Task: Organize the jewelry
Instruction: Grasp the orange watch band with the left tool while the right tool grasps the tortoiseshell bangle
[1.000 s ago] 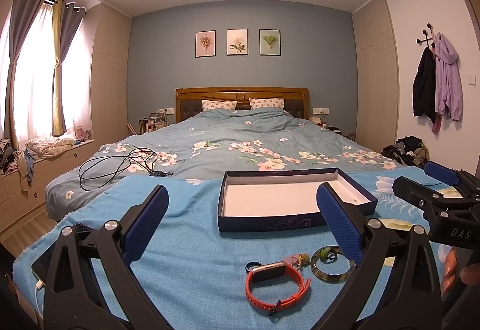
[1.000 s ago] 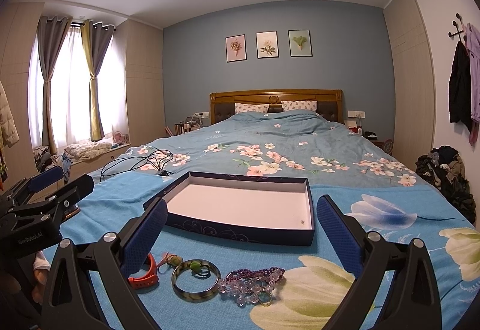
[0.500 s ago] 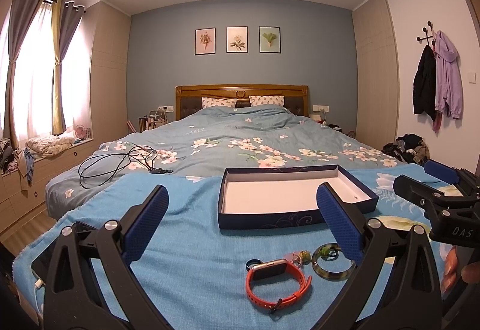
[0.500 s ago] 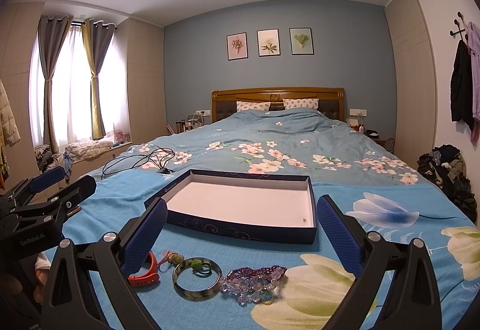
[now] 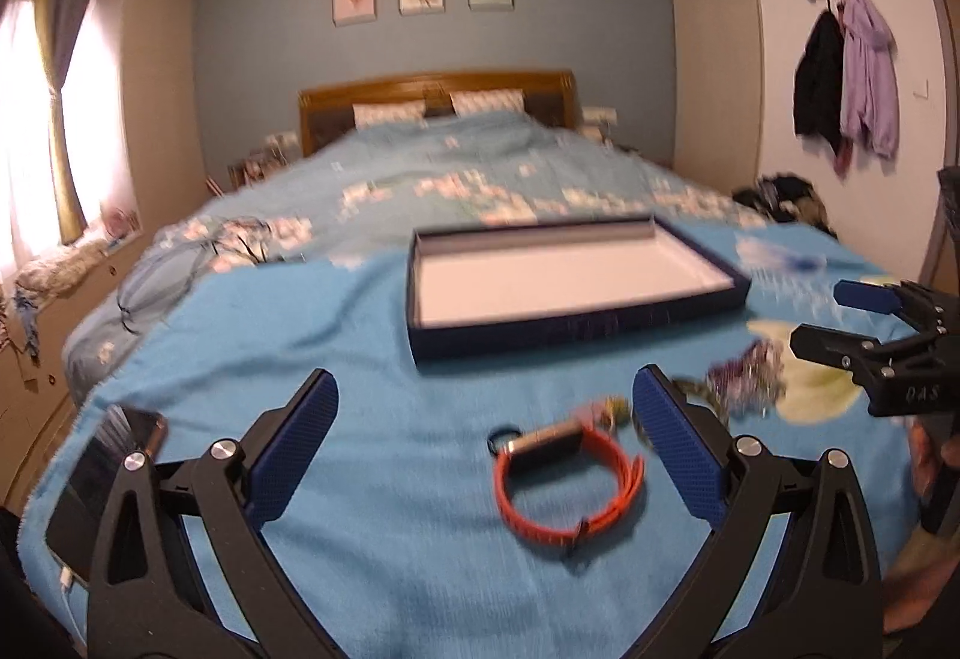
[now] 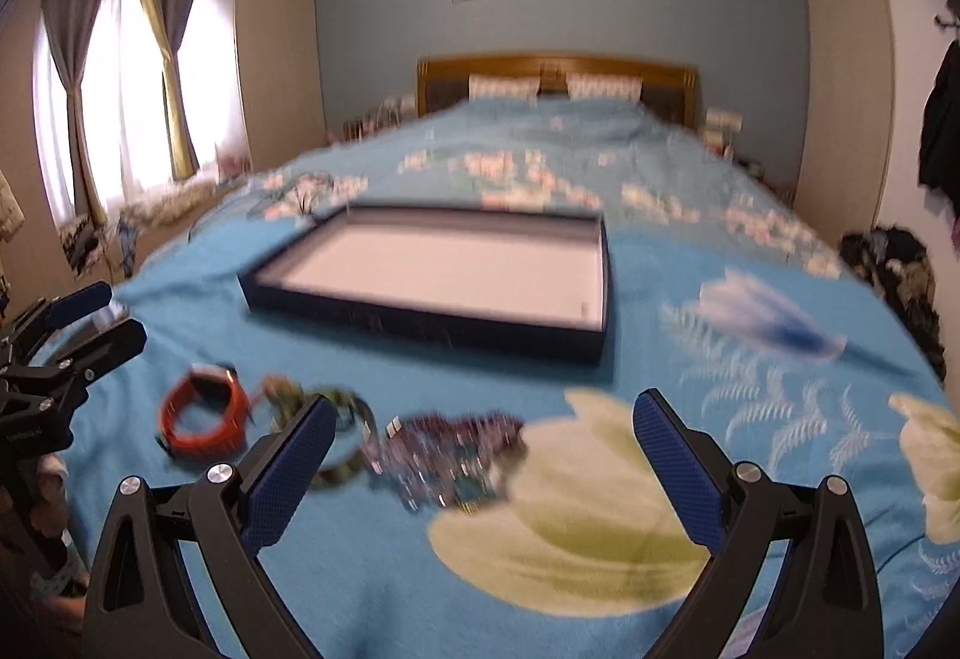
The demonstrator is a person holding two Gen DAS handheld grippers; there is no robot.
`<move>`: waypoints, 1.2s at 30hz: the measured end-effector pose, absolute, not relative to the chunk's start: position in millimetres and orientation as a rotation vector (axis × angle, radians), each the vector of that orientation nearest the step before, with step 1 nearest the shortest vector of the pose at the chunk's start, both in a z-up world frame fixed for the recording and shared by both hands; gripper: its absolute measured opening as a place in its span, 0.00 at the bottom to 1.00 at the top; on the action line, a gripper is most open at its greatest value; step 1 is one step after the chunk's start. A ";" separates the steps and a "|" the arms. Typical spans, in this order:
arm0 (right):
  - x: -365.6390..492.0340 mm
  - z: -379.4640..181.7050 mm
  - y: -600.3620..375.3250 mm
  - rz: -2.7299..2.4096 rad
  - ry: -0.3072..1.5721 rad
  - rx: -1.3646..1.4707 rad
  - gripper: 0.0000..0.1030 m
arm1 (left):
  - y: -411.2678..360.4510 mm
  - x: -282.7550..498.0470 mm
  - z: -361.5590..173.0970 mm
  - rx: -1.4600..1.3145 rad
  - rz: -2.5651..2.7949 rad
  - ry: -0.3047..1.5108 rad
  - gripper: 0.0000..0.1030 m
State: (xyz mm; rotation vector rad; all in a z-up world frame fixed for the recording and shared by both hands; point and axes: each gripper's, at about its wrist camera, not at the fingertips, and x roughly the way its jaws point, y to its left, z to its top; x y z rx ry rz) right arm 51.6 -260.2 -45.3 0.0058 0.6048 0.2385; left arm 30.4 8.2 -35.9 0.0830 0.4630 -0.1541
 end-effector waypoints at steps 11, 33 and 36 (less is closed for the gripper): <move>78.0 -66.7 -269.0 0.326 0.771 0.108 0.53 | 9.1 69.4 -68.3 0.030 -0.294 0.708 0.69; 104.7 -59.6 -204.2 0.534 0.846 -0.068 0.15 | 8.2 87.6 -83.7 0.000 -0.339 0.861 0.40; 109.3 -63.4 -199.5 0.542 0.887 -0.113 0.12 | 12.3 88.4 -82.8 -0.011 -0.348 0.869 0.35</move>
